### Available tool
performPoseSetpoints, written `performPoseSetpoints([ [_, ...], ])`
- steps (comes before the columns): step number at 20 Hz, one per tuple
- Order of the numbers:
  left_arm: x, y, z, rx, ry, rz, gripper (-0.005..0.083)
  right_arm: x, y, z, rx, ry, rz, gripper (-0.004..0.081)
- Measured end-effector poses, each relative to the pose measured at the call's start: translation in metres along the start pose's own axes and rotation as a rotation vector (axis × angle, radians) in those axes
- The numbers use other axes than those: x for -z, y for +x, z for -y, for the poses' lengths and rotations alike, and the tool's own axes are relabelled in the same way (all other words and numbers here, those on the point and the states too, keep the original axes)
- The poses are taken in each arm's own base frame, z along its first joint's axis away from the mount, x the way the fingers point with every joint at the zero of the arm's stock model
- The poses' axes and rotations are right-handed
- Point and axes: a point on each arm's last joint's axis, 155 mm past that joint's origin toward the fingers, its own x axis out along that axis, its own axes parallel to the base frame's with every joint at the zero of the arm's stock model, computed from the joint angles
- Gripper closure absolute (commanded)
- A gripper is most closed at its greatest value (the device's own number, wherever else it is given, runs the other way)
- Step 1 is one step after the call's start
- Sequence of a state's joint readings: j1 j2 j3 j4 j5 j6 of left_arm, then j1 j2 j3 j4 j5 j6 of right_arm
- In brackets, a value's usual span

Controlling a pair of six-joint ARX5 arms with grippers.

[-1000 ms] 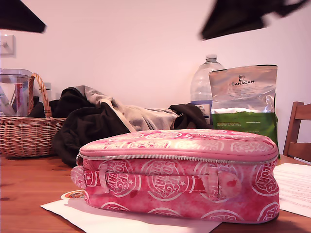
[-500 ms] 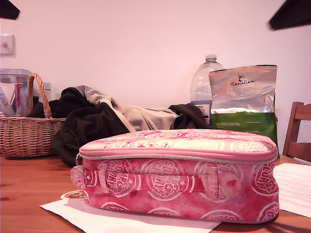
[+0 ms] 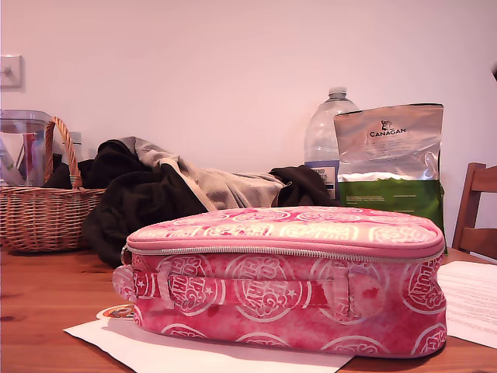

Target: Open the zipper in the zip bag in front of you

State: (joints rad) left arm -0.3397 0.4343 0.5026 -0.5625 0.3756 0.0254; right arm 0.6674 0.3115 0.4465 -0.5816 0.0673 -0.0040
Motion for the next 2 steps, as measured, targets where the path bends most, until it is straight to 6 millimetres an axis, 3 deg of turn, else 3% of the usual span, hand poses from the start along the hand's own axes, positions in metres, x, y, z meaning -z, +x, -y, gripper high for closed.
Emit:
performPoseSetpoints([
  [2, 0.0049, 0.0, 0.0001, 0.0, -0.008, -0.019, 0.0794, 0.007, -0.0001, 0.0, 0.0, -0.002, -0.028, 0.0782],
])
